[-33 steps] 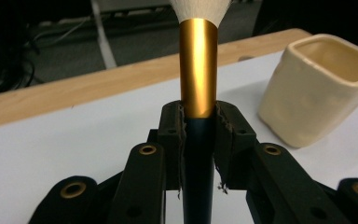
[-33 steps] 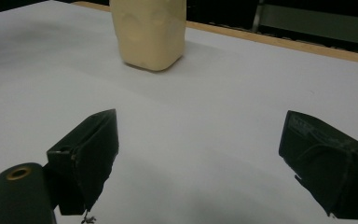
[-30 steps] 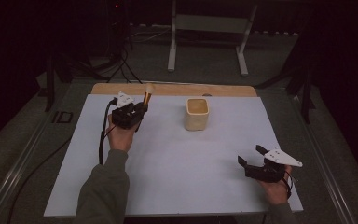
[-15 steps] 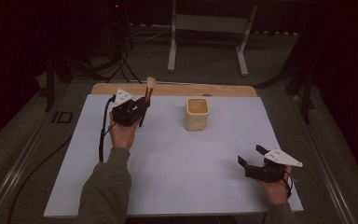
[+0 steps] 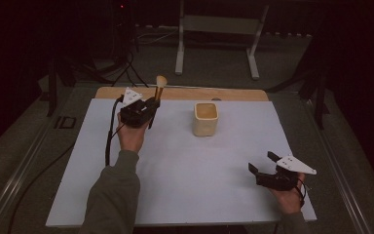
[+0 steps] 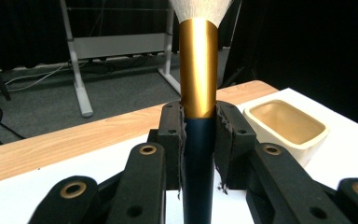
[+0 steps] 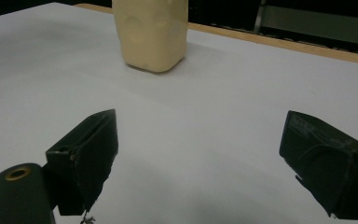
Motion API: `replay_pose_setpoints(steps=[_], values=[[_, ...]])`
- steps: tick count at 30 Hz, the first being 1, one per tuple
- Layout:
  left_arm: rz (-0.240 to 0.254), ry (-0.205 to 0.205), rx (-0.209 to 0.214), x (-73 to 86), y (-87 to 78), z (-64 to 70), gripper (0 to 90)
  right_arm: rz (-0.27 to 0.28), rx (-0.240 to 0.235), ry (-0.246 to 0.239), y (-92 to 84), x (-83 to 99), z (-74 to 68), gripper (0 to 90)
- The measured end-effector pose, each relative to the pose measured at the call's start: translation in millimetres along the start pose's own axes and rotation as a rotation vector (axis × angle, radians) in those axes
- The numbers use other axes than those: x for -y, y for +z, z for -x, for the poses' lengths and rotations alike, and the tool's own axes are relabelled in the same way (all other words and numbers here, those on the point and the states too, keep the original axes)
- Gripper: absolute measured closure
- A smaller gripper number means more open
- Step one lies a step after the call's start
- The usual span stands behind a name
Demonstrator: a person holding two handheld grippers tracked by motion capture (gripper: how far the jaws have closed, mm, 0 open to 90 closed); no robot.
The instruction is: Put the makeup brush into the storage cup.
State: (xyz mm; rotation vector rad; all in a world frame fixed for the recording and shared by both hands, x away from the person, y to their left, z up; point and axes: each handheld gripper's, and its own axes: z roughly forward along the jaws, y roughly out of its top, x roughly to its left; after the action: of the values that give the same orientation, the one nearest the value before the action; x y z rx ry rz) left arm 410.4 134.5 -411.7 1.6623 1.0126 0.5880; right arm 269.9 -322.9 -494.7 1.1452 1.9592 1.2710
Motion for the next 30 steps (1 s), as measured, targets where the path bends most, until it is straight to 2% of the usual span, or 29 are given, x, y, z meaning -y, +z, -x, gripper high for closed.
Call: replay_pose_setpoints(steps=[8,20,30], values=[[0.024,-0.014,0.023,-3.1,5.7,3.3,74.4,0.005,-0.005,0.001,-0.2,-0.1,0.1,11.4],[0.030,0.002,0.048,-9.3,13.5,10.2,74.4,0.009,-0.008,-0.006,-0.1,-0.3,-0.4,10.6],[0.046,0.000,0.062,-13.9,20.0,14.7,74.4,0.013,-0.008,-0.003,-1.0,-0.5,-0.2,10.6]])
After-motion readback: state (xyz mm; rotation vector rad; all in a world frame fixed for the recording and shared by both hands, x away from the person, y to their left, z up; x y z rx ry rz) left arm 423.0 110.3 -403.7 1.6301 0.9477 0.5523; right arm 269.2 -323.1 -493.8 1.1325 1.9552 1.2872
